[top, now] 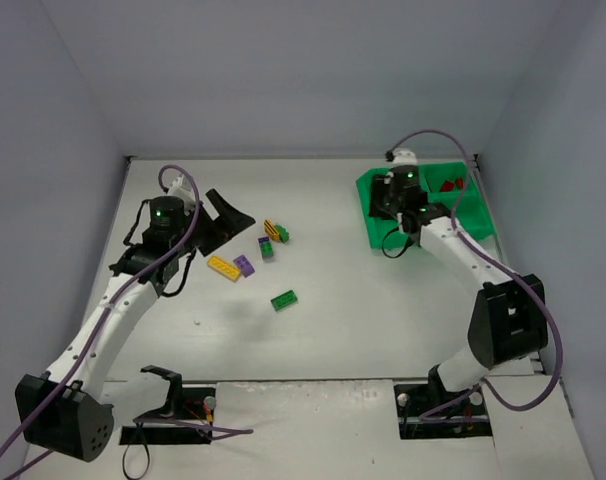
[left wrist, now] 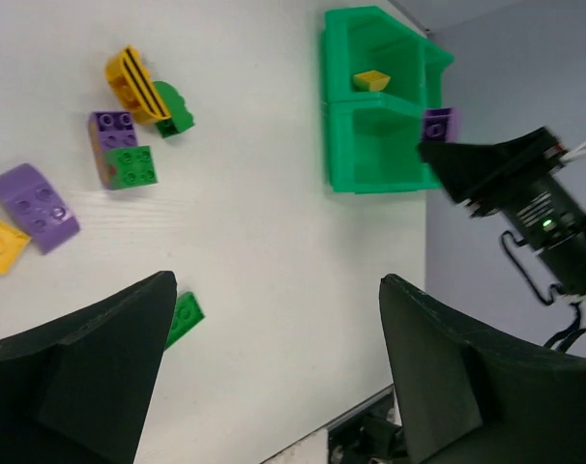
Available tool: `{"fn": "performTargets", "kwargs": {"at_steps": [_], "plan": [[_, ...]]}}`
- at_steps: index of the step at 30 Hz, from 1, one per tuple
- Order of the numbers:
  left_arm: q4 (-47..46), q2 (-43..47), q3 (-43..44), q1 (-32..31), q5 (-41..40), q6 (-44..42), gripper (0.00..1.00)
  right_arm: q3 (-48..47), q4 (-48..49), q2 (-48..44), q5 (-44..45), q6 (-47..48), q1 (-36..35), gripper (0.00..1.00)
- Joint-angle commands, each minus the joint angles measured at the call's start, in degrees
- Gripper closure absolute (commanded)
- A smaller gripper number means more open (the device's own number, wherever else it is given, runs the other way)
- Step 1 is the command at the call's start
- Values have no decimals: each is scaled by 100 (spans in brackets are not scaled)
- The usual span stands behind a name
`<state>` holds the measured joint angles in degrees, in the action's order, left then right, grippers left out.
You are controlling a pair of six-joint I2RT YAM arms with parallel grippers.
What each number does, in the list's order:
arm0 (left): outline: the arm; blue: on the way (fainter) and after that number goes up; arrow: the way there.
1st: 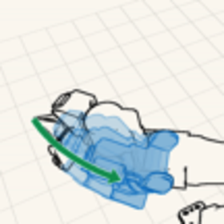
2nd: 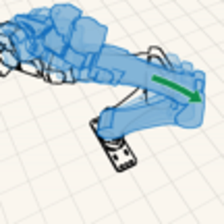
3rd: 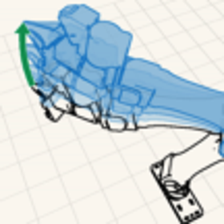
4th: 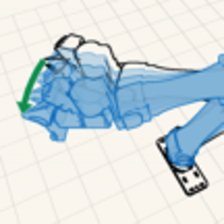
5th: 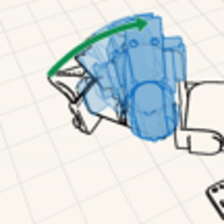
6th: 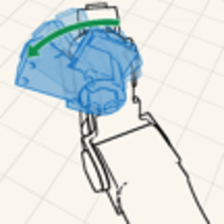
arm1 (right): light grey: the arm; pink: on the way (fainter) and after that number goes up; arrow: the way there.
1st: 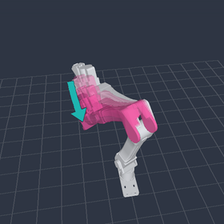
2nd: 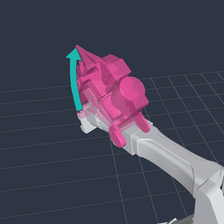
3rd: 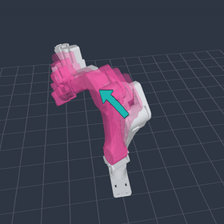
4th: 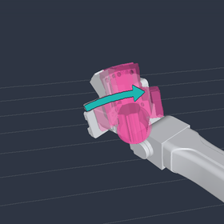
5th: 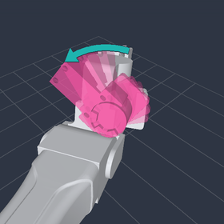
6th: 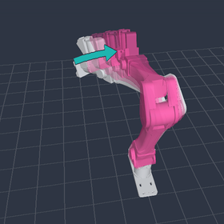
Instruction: Sort the legos into containers by color
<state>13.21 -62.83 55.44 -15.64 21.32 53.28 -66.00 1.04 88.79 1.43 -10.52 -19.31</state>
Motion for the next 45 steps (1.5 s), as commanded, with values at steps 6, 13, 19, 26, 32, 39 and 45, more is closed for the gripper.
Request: {"fn": "performTargets", "kwargs": {"at_steps": [6, 13, 19, 26, 32, 39, 45], "plan": [[972, 534, 222, 8, -611, -1188, 20, -334, -77, -153, 1000, -125, 1904, 100], [1087, 886, 63, 8, -620, -1364, 19, -958, -262, 892, 885, -134, 2686, 98], [1148, 1036, 11, 8, -691, -1408, 19, -1494, -367, 1614, 710, -116, 2889, 91], [1315, 1001, 63, 8, -796, -1364, 19, -1548, -464, 1808, 517, -169, 2907, 58], [1359, 965, 81, 8, -822, -1346, 20, -1460, -473, 1221, 384, -117, 2845, 36], [1412, 922, 142, 8, -858, -1355, 19, -1399, -622, 483, 165, -29, 2382, 32], [1702, 930, 195, 8, -1174, -1285, 19, -1363, -640, -72, -380, 305, 1063, 59]]}}
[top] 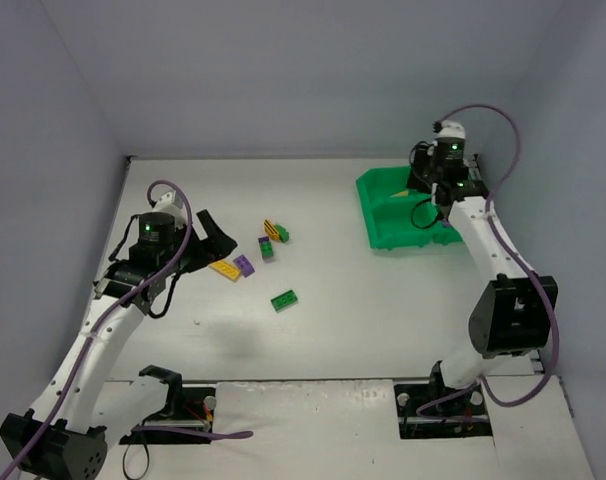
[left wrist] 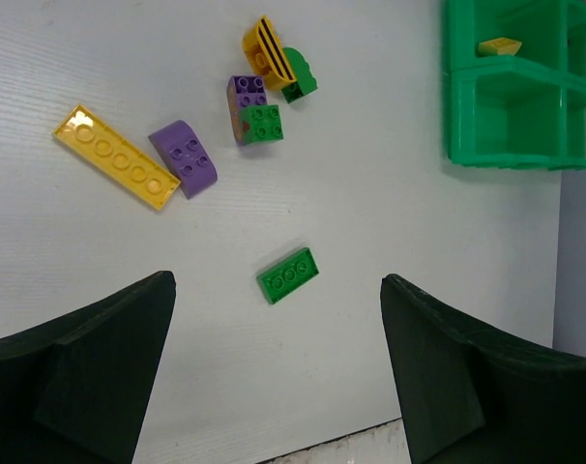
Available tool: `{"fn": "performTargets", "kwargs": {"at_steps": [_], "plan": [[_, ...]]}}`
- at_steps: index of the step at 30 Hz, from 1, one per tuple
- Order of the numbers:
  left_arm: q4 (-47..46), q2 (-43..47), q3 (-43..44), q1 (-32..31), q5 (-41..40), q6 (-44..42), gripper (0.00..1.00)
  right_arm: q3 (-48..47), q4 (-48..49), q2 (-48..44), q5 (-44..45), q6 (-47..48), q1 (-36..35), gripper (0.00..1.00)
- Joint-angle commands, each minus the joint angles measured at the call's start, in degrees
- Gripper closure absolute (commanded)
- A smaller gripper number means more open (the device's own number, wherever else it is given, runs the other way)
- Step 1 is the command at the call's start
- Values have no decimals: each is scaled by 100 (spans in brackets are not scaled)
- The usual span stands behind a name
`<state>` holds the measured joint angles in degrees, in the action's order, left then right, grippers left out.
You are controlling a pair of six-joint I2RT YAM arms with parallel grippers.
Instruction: Sort the legos into containers by color
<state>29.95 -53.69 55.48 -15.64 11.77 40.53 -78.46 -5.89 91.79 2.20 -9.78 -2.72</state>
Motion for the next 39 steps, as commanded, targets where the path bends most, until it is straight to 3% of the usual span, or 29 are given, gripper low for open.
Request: {"fn": "performTargets", "kwargs": {"at_steps": [1, 8, 21, 27, 39], "plan": [[71, 34, 182, 8, -228, 16, 19, -170, 53, -372, -518, 275, -1033, 66], [379, 157, 182, 8, -342, 77, 20, -872, -26, 495, -1124, 898, -2662, 67], [1486, 1070, 454, 17, -1281, 350, 20, -2586, -307, 2589, -2065, 1487, -4525, 48], [1943, 1695, 604, 17, -1537, 350, 20, -3351, -387, 3476, -2197, 1655, -4983, 35], [2770, 2214, 929, 17, -1660, 359, 20, -4494, -387, 4865, -1196, 1901, -5256, 32]]}}
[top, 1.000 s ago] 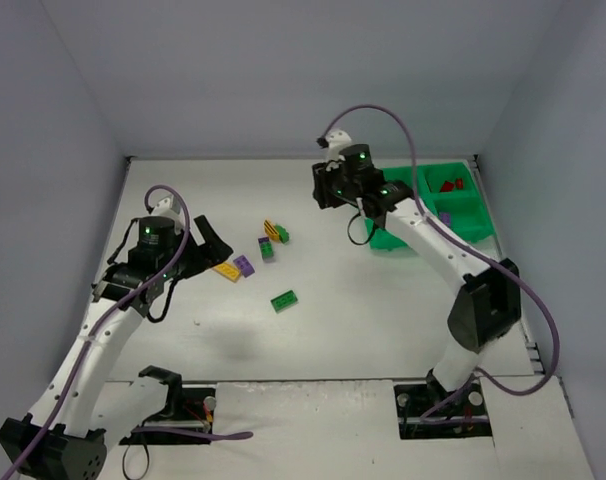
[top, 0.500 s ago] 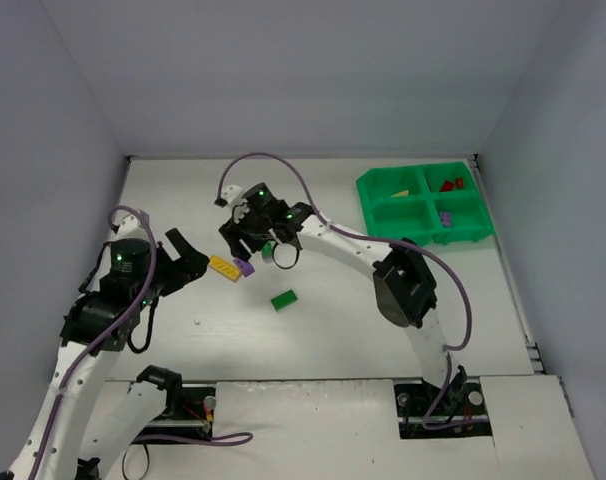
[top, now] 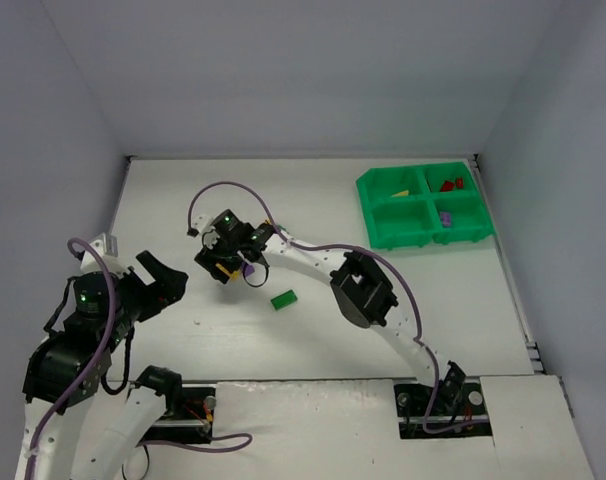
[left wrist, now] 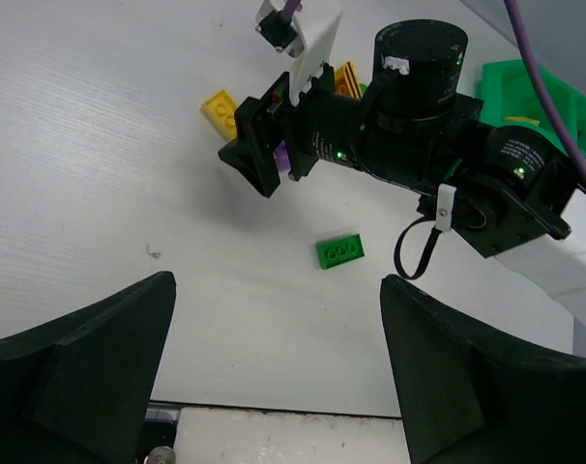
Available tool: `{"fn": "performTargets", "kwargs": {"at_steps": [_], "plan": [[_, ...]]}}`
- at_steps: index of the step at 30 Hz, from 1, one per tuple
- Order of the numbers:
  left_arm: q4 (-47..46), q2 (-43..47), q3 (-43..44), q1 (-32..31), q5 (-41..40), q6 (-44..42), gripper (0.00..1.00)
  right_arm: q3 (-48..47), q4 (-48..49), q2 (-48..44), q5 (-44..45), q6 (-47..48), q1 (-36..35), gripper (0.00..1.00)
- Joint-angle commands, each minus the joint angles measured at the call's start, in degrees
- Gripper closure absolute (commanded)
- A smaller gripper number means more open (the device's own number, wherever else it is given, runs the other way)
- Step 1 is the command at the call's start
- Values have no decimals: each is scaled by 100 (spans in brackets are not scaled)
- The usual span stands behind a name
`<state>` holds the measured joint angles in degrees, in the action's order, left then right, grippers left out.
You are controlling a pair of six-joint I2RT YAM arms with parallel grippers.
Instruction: Sort the legos into containers by color
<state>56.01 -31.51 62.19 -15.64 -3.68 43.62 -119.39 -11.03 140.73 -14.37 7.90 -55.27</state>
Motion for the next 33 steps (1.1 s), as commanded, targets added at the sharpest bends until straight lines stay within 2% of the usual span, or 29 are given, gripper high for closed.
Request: {"fn": "performTargets", "kwargs": {"at_steps": [1, 5, 12, 15, 16, 18, 19, 23, 27, 33], "plan": [[217, 48, 276, 17, -124, 51, 20, -514, 136, 16, 549, 159, -2, 32], [305, 153, 285, 17, -141, 59, 20, -690, 136, 192, 620, 203, -2, 32], [323, 180, 293, 17, -142, 42, 20, -392, 136, 245, 383, 115, -72, 45], [262, 145, 267, 17, -124, 42, 20, -207, 136, 227, 339, 98, -116, 56], [244, 136, 258, 17, -115, 50, 20, -190, 136, 219, 321, 98, -125, 65], [226, 110, 232, 17, -89, 51, 20, -181, 136, 184, 295, 98, -160, 72], [192, 92, 232, 17, -80, 59, 20, -207, 127, 166, 286, 71, -151, 82], [103, 48, 179, 17, -62, 68, 20, -488, 153, -71, 285, -43, -116, 96], [-116, -66, 109, 17, -10, 94, 20, -752, 276, -563, 409, -218, 191, 100], [-511, -390, -32, 17, 201, 112, 20, -401, 513, -1441, 593, -500, 1385, 100]]}}
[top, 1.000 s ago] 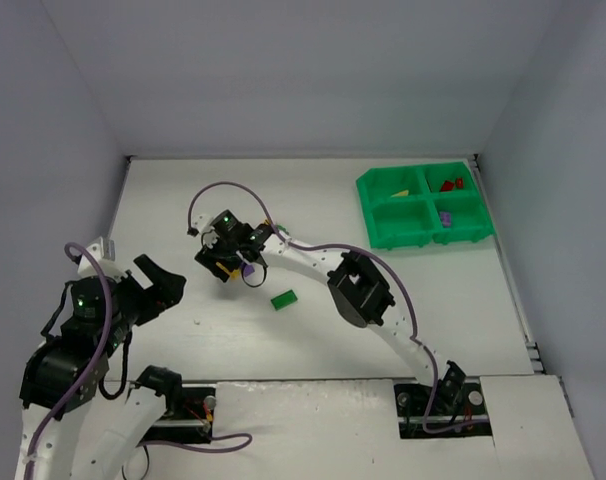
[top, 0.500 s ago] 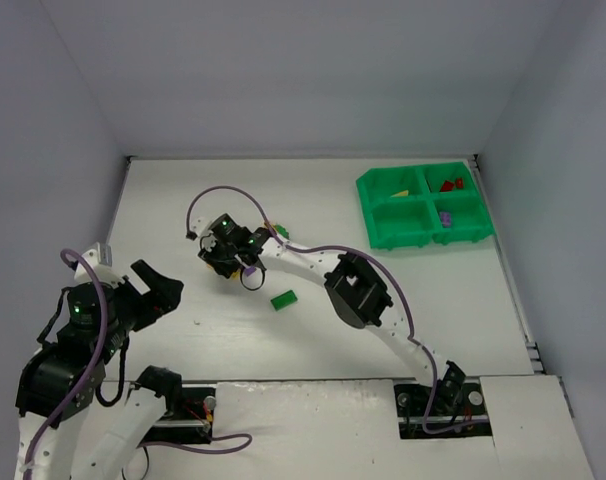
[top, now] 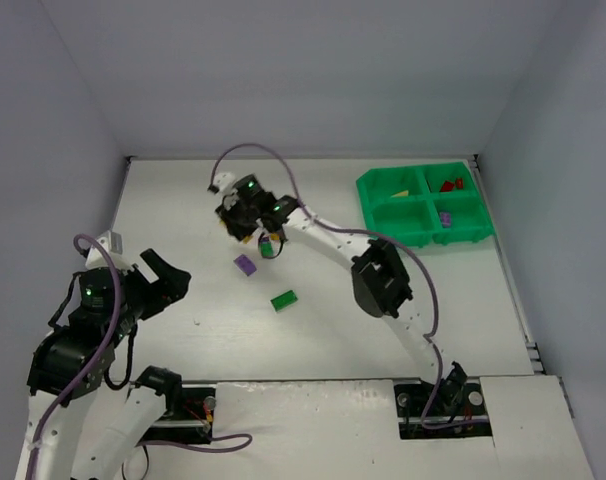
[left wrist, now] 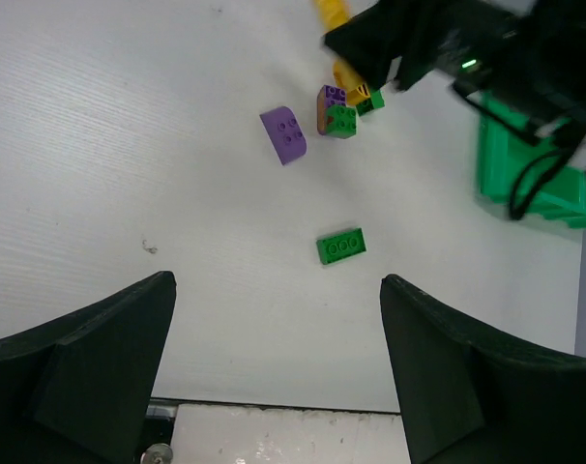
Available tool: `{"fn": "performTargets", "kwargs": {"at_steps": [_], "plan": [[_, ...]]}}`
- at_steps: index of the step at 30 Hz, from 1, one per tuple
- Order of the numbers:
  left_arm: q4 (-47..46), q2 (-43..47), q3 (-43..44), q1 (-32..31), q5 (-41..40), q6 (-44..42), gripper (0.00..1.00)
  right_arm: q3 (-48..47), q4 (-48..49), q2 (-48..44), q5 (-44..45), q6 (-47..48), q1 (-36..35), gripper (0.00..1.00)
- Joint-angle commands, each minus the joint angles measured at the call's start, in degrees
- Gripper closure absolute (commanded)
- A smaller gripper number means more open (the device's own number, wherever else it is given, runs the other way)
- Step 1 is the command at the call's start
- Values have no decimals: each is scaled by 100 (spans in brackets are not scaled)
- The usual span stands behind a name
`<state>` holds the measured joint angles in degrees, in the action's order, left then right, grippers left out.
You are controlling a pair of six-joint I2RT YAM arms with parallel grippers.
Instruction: Sort the legos into containers by color
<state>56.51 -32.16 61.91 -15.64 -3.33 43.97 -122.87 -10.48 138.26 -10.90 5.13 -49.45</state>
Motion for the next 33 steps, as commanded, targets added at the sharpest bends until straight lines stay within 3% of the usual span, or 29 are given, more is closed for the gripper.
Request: {"fn": "performTargets", "kwargs": {"at_steps": [1, 8, 15, 25, 33], "plan": [[-623, -378, -21, 17, 192, 86, 20, 51, 485, -1300, 263, -223, 971, 100], [-1133, -835, -153, 17, 333, 68, 20, 1175, 705, -2022, 641, -293, 2674, 100], [-1476, -1222, -153, 17, 579, 51, 20, 1520, 819, -2022, 905, -372, 3783, 100], [-1687, -1407, -223, 8, 571, 112, 20, 1968, 916, -1689, 1054, -381, 4268, 100], [-1705, -1451, -214, 17, 597, 121, 20, 1846, 986, -1328, 1072, -354, 4365, 91]]}}
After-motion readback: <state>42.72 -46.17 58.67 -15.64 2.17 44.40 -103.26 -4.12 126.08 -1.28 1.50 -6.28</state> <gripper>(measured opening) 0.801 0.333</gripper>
